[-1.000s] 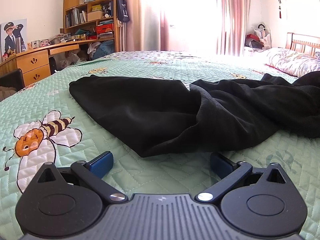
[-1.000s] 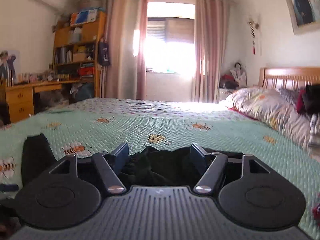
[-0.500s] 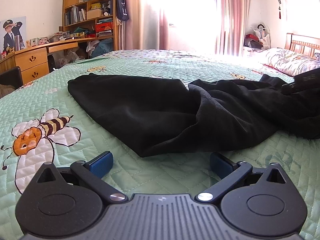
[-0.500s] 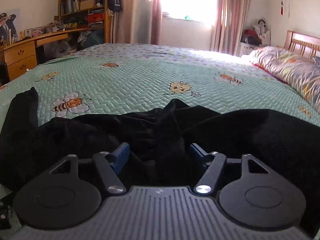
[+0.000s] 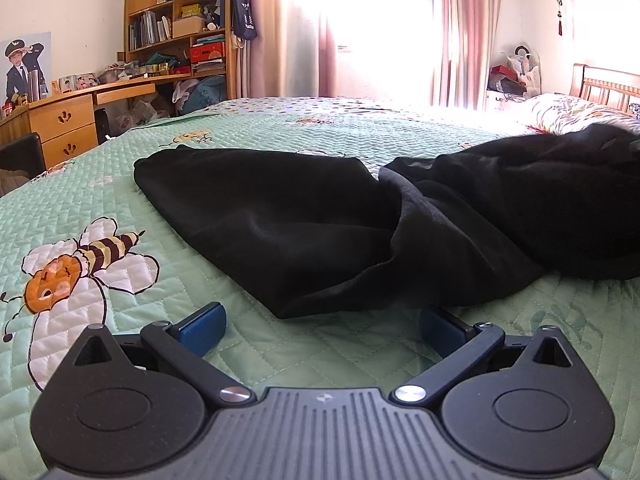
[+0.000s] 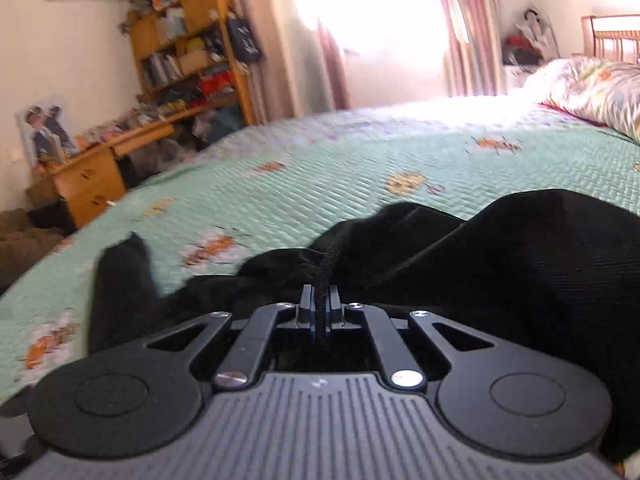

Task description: Fold clothes

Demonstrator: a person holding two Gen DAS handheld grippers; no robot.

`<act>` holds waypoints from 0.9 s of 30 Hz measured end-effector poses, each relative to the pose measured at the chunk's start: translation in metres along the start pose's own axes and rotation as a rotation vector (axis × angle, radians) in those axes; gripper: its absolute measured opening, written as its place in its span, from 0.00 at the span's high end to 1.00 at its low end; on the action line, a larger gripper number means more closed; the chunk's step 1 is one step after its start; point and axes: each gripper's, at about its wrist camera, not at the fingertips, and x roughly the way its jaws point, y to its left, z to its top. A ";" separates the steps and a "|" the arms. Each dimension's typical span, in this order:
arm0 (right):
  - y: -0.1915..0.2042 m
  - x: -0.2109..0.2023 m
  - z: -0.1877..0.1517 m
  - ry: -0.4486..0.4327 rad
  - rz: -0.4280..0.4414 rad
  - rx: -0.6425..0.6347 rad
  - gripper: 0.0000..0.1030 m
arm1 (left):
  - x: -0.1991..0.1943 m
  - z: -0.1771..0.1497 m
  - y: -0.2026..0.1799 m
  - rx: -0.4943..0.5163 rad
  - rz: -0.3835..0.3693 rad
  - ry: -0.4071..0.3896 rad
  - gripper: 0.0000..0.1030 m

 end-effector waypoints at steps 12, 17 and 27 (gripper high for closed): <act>0.012 -0.124 -0.081 0.274 0.148 -0.089 0.88 | -0.045 0.001 -0.001 -0.007 -0.006 -0.037 0.01; -0.016 -0.159 -0.026 0.005 0.112 0.033 0.43 | -0.089 0.007 -0.010 0.031 -0.033 -0.115 0.01; -0.101 -0.026 0.025 0.121 0.197 0.614 0.33 | -0.126 0.027 -0.033 0.065 -0.137 -0.165 0.01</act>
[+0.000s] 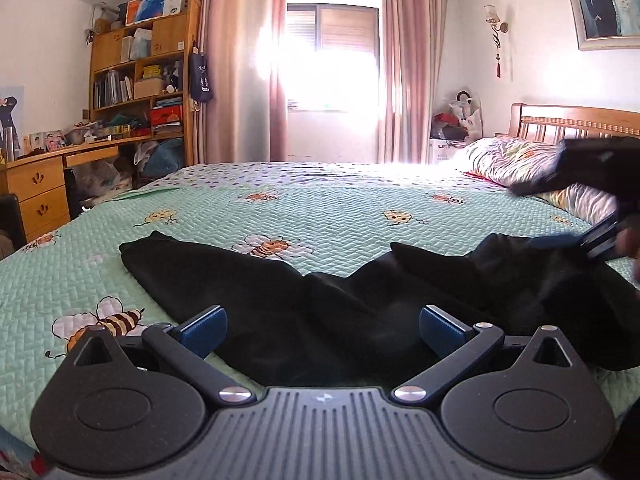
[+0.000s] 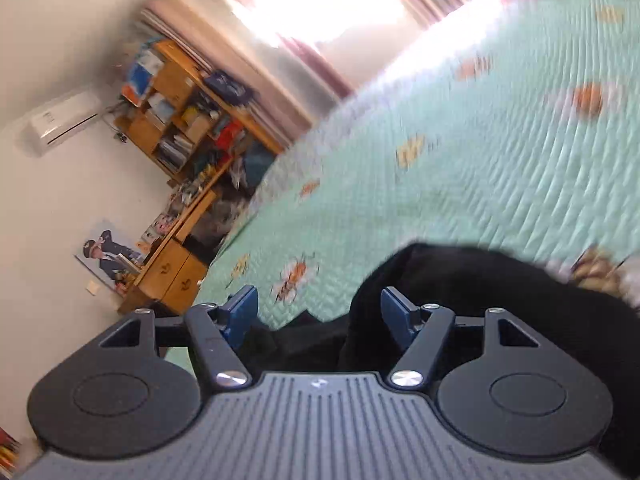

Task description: Fold clothes

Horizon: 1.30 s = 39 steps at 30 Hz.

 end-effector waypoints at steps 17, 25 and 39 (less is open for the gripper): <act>0.044 -0.040 -0.137 -0.032 0.162 -0.232 0.94 | -0.011 0.010 0.019 -0.095 0.031 0.030 0.01; 0.027 -0.050 -0.152 -0.035 0.135 -0.193 0.94 | -0.038 0.026 -0.012 -0.021 0.058 0.005 0.01; 0.005 -0.072 -0.151 -0.141 0.117 -0.115 0.47 | -0.047 0.035 -0.055 0.041 0.053 0.019 0.01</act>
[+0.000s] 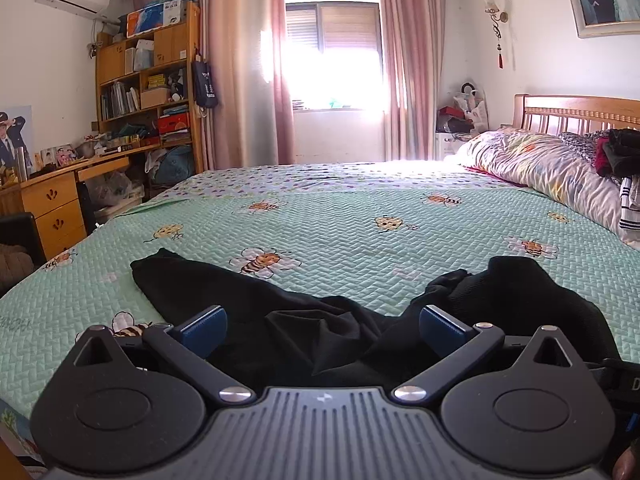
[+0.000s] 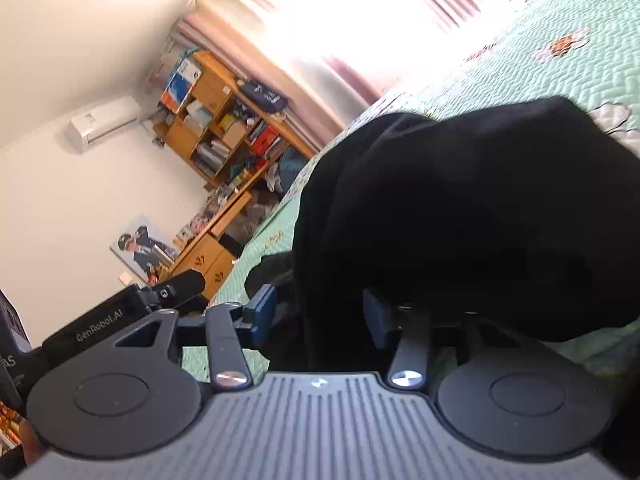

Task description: Fold clothes

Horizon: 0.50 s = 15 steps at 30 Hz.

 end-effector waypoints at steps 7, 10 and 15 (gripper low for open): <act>-0.010 -0.034 0.005 -0.122 -0.019 -0.011 0.44 | 0.000 0.000 -0.026 0.047 -0.042 -0.001 0.01; -0.016 -0.046 0.009 -0.191 -0.019 -0.008 0.44 | 0.004 0.000 -0.038 0.075 -0.060 -0.002 0.01; -0.039 -0.074 0.018 -0.321 -0.020 0.052 0.44 | 0.006 0.000 -0.047 0.082 -0.076 -0.004 0.01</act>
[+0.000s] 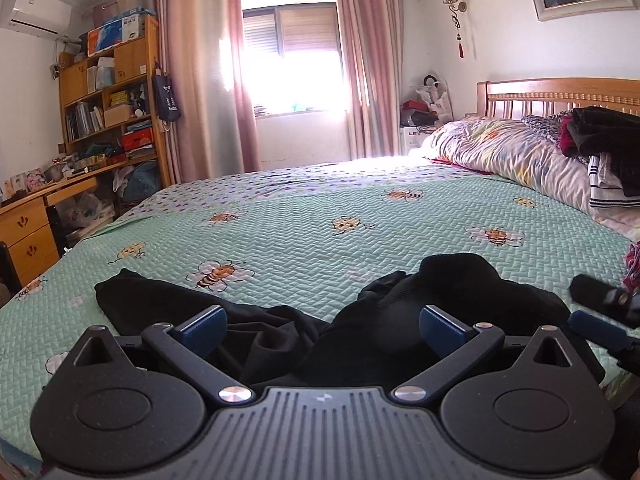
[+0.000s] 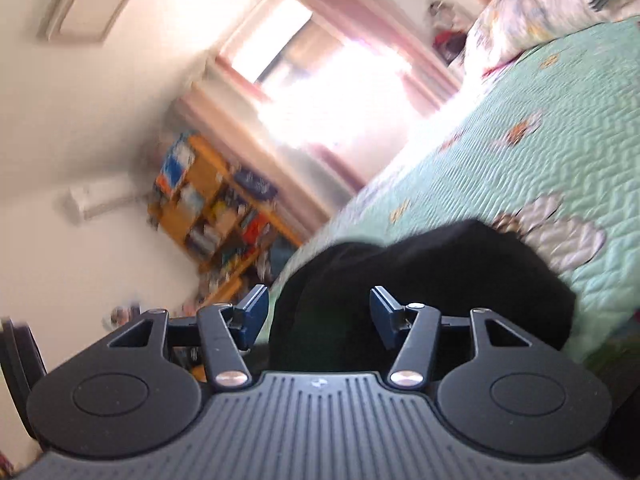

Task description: Fold clothes

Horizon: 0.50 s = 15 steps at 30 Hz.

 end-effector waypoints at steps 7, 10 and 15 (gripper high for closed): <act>-0.025 -0.014 0.015 -0.113 -0.130 0.058 0.44 | 0.004 0.003 0.002 0.006 -0.005 -0.005 0.01; -0.036 -0.017 0.016 -0.162 -0.194 0.081 0.39 | 0.004 0.002 0.004 0.001 0.000 -0.008 0.01; -0.055 -0.010 0.017 -0.146 -0.306 0.142 0.34 | 0.008 0.001 0.011 -0.014 0.013 0.001 0.01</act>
